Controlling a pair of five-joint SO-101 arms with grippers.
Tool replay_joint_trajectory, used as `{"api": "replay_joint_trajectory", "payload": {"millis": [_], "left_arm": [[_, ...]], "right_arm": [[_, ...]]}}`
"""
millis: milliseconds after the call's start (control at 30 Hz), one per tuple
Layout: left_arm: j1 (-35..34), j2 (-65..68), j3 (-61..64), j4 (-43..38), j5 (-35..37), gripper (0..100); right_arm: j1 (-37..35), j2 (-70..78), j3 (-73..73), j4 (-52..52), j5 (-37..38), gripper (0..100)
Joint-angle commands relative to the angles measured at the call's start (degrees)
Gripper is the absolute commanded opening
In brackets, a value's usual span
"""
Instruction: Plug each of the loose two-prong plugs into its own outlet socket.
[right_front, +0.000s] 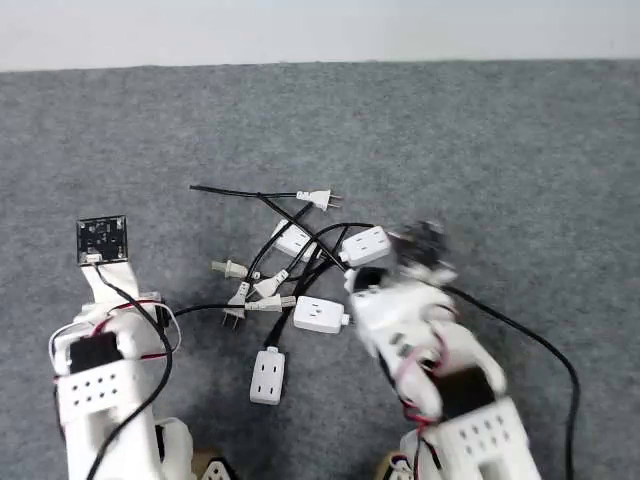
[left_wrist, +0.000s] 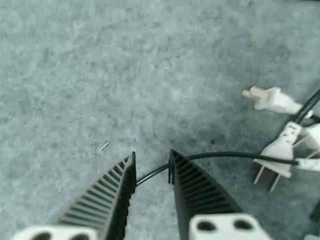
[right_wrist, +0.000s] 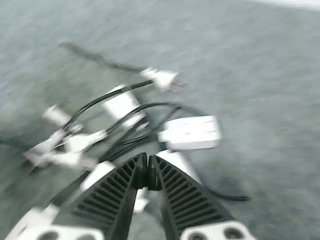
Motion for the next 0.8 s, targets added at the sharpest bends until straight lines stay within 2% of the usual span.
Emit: {"api": "replay_joint_trajectory", "payload": {"millis": [0,167,333,433,600,767], "left_arm": [[-1.58,5.1,-4.26,-3.78,2.81,11],[-7.74,15.47,-8.57,-10.37,5.27,12],[-8.97,26.46,-14.37,-10.46,6.51,22],[-8.88,29.01,-15.87,-10.46,7.74,22],[-8.79,28.84,-15.78,-10.46,7.74,22],[-8.79,29.1,-15.78,-10.64,7.65,22]], "right_arm": [[-7.34,14.37,-9.32,-3.65,-3.78,0.9],[-16.22,29.41,-15.3,-9.71,-7.12,0.9],[-22.64,40.84,-20.92,-16.31,-14.15,1.0],[-22.81,48.4,-25.49,-20.18,-14.86,4.0],[-22.73,62.46,-32.35,-22.81,-23.47,17.4],[-23.08,73.01,-39.56,-21.76,-25.67,19.0]]}}
